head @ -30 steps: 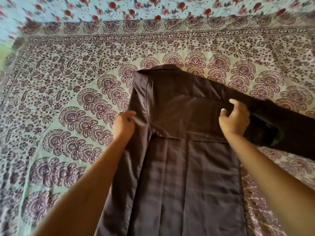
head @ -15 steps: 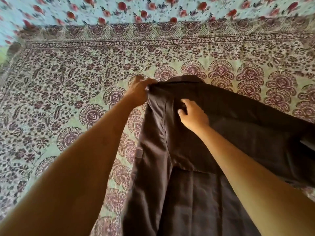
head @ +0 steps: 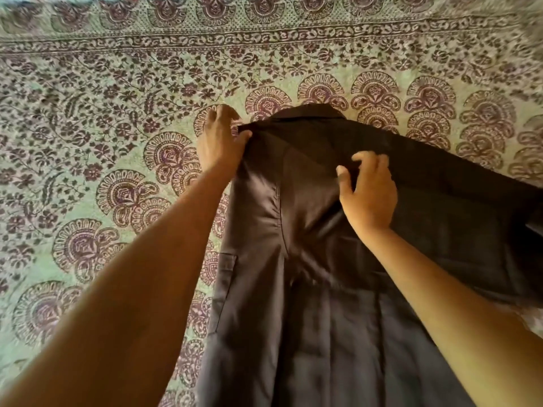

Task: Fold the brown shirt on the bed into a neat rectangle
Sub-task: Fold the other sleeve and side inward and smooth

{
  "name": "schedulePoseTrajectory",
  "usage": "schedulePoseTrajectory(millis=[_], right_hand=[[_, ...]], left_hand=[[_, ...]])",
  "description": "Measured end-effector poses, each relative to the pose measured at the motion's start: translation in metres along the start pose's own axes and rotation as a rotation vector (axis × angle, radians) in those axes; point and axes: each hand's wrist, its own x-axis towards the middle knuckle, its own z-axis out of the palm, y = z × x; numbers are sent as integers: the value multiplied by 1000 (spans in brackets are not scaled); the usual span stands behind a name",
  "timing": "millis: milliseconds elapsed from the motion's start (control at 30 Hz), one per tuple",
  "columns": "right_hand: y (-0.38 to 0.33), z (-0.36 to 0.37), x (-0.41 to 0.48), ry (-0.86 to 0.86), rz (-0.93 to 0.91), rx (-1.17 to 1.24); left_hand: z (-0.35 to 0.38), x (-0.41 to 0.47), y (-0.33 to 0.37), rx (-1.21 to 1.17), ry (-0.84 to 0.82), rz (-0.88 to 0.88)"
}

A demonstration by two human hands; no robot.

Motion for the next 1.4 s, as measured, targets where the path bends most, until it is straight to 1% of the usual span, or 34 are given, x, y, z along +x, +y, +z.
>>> schedulePoseTrajectory(millis=[33, 67, 100, 133, 167, 200, 233, 267, 367, 500, 567, 633, 700, 767, 833, 900, 933, 1033, 1167, 1233, 1267, 1333, 1400], right_hand=[[-2, -1, -6, 55, 0, 42], [-3, -2, -15, 93, 1, 79], [-3, -4, -27, 97, -5, 103], [0, -4, -39, 62, -19, 102], [4, -4, -52, -14, -36, 62], [13, -4, -63, -110, -53, -16], [23, -4, -71, -192, -69, -108], [35, -5, -76, -239, -73, -186], [62, -16, -76, -270, -3, -304], [66, -27, -78, -328, 102, -363], [60, -30, -78, -314, 119, -363], [46, -32, -75, -292, 43, -285], [23, -27, -70, -326, -146, -122], [-5, -18, -63, -389, -344, 46], [-30, -5, -57, -515, -516, 134], [-40, 9, -56, -642, -634, 57], [-39, 17, -58, -647, -669, -20], [-36, 26, -63, -599, -702, -182], [-46, 18, -60, -676, -654, -307], [-55, 13, -63, -673, -601, -375], [-59, 11, -68, -666, -573, -396], [-67, 4, -84, -628, -555, -373], [-71, -4, -107, -596, -633, -268]], left_hand=[[-1, -12, 1, 13, 87, 24], [-2, -27, 1, 33, 137, 74], [0, -43, 1, 53, 133, 156], [3, -58, 0, 80, 65, 256], [7, -72, -4, 119, -50, 350], [12, -83, -10, 179, -165, 412], [15, -86, -17, 249, -246, 426], [18, -85, -25, 312, -290, 396], [19, -77, -32, 422, -346, 275], [10, -71, -16, 424, -456, 202], [-2, -78, -9, 382, -435, 201], [-17, -98, -7, 317, -351, 262], [-31, -130, -12, 231, -322, 396], [-39, -167, -24, 227, -431, 614], [-40, -196, -47, 353, -557, 849], [-42, -212, -67, 470, -602, 970], [-43, -216, -74, 499, -613, 985], [-50, -242, -86, 510, -664, 1027], [-74, -341, -108, 443, -789, 1252], [-87, -389, -118, 401, -834, 1342], [-92, -403, -119, 383, -856, 1358], [-96, -409, -115, 383, -843, 1328], [-95, -389, -105, 434, -725, 1164]])
